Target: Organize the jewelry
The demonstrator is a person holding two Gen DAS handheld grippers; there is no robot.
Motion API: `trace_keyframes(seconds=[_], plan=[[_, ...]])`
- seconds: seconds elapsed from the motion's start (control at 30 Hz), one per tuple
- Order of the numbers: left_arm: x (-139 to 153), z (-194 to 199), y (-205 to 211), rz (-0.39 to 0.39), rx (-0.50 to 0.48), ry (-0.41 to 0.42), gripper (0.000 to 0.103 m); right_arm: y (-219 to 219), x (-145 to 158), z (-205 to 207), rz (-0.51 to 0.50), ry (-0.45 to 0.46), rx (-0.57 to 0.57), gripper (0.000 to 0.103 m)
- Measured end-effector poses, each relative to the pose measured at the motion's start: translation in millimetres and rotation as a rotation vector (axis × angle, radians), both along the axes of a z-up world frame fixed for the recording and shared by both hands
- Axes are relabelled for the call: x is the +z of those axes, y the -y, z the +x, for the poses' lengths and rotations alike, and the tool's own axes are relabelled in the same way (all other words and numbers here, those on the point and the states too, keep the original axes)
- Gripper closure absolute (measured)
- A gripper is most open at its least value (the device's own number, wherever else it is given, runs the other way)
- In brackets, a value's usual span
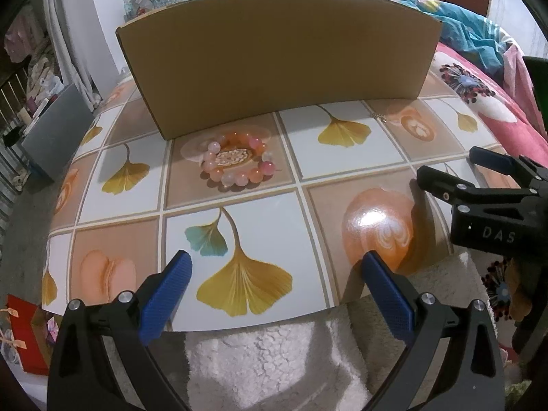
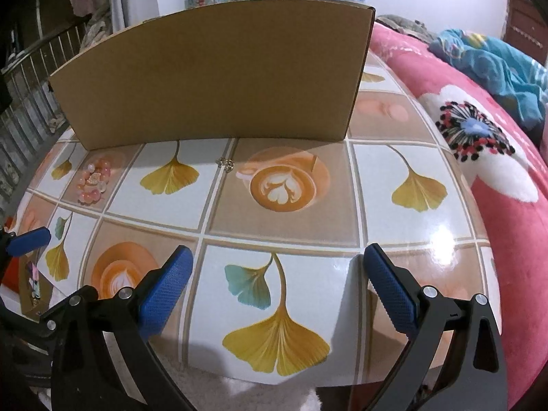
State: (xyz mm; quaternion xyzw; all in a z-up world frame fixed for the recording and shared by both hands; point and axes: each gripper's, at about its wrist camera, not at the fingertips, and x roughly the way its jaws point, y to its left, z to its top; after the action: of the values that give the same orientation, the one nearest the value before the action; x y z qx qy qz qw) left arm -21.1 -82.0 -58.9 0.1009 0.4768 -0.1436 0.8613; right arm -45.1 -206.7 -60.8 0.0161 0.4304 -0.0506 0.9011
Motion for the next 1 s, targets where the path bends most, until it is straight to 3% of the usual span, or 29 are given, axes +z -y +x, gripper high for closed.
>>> trace_keyframes(seconds=[0.57, 1.0], plan=[[2, 2, 4, 0.028, 0.064, -0.03, 0.004, 4, 3, 17, 0.011, -0.102, -0.014, 0.008], [3, 6, 5, 0.041, 0.075, -0.055, 0.004, 4, 1, 16, 0.012, -0.062, -0.048, 0.008]])
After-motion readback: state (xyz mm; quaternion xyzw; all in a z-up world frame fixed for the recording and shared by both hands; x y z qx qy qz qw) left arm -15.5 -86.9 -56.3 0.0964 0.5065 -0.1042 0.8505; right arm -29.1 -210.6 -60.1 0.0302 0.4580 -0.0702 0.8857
